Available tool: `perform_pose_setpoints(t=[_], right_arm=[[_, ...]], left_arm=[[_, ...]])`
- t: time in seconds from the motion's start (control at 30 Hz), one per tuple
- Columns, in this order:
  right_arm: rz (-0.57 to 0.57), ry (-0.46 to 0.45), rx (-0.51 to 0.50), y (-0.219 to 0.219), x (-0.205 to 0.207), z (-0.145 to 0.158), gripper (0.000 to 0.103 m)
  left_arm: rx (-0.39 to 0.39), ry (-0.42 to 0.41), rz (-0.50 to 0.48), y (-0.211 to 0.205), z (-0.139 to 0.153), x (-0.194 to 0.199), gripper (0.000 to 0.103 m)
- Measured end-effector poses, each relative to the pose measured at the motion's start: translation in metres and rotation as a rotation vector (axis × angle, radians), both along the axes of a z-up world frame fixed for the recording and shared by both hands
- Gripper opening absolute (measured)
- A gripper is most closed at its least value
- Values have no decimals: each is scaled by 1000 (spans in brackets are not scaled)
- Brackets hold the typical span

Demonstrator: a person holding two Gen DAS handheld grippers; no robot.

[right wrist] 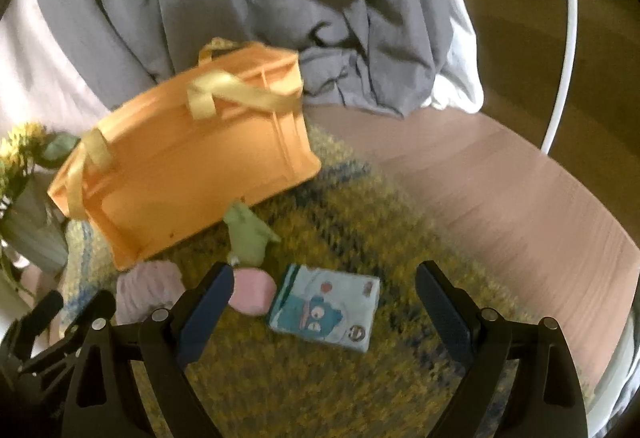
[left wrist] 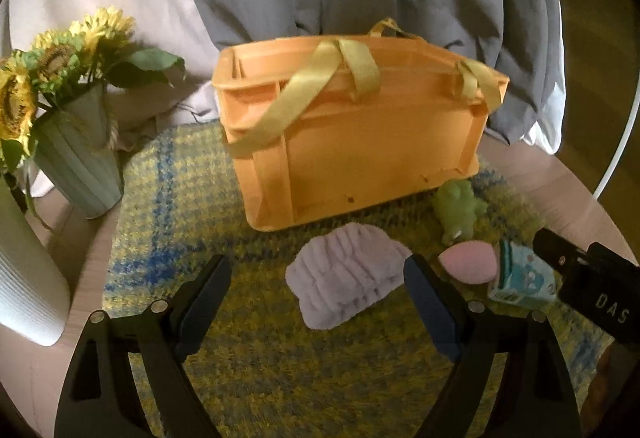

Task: Organize soft objects
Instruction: 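Move both tools back toward the remaining items beside the crate, then grasp the lilac scrunchie with the left tool while the right tool grasps the blue tissue pack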

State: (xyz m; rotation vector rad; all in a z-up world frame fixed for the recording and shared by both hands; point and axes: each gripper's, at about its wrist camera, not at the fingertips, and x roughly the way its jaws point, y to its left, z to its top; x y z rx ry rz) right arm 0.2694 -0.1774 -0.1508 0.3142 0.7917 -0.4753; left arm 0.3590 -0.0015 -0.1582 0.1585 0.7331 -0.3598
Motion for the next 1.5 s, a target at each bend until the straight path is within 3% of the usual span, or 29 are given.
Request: perform_pose_setpoints(t=[0.47,0.73,0.87,1.17,1.5], right_arm=[[26,138,27,10,13,-41,93],[27,165,-4,10,19,-50,92],[32,148,-10,8,16,-49,79],[44,136,-20,6,8,-41,78],[96,30,-58,6,-2,-7,78]], left_arm=[[57,69,-66,-12,-33,15,77],[75,100,-78,-17,-46,20,52],[89,83,-82,-20,-45,16,39],[84,54,-54,-18,-34,5,27],[25,13,6,-10,-5,-17,23]])
